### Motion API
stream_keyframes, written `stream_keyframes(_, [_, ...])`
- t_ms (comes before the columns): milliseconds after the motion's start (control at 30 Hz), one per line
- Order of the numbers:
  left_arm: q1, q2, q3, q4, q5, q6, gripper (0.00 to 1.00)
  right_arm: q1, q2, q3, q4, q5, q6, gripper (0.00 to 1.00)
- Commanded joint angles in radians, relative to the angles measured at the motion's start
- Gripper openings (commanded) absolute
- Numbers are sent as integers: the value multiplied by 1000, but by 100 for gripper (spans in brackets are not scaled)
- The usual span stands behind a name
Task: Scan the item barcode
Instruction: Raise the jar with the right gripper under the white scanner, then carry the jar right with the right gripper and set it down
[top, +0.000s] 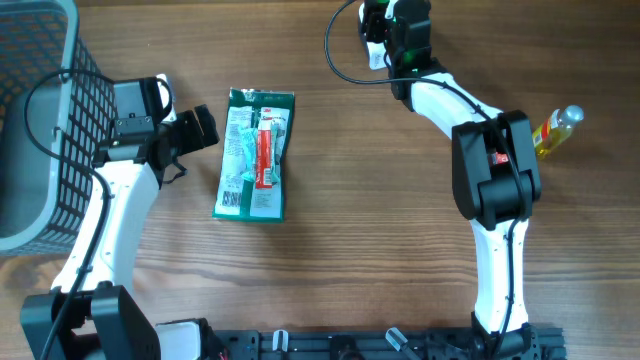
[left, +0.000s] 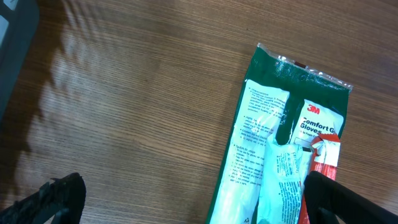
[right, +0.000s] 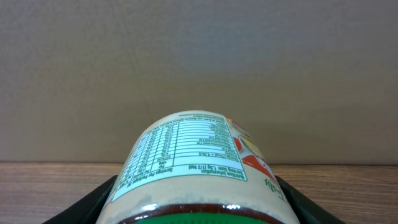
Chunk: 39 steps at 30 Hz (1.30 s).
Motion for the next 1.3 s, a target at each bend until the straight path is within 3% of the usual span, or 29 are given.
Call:
stream_keyframes(0, [6,-1,7,3,12,16,100,-6,26,18,20,-15,-2,4])
stream_keyframes(100, [6,-1,7,3,12,16,100,-6,-6,18,69,-15,-3,4])
stream_keyframes(200, [6,-1,7,3,12,16,100,-6,-143,18,-53,-16,-2,4])
stream_keyframes(300, [6,-1,7,3,12,16,100,-6,-343,18,-330,-15,-2,4])
stream_keyframes(433, [6,-1,7,3,12,16,100,-14,-582,18,-845,-16,1,4])
stream_keyframes(533, [6,-1,7,3,12,16,100,-34,-641,18,-1217,-17,23,5])
stream_keyframes(600, [6,-1,7,3,12,16,100,-48,-630,-5,-1451,-19,124,10])
stream_keyframes(667, [6,-1,7,3,12,16,100,-48,-624,-91,-1544,-23,185,11])
stream_keyframes(733, [6,-1,7,3,12,16,100,-48,-624,-206,-1527,-24,185,12])
stream_keyframes(767, [6,-1,7,3,12,16,100,-48,-623,-274,-1497,-23,184,17])
stream_keyframes(900, [6,-1,7,3,12,16,100,-48,-623,-480,-1347,-23,184,18])
stream_keyframes(1133, [6,-1,7,3,12,16,100,-54,-623,-620,-1191,26,185,28])
stream_keyframes(1200, [6,-1,7,3,12,16,100,-61,-623,-620,-1191,30,185,46])
stream_keyframes(1267, [6,-1,7,3,12,16,100,-64,-623,-620,-1190,30,185,73])
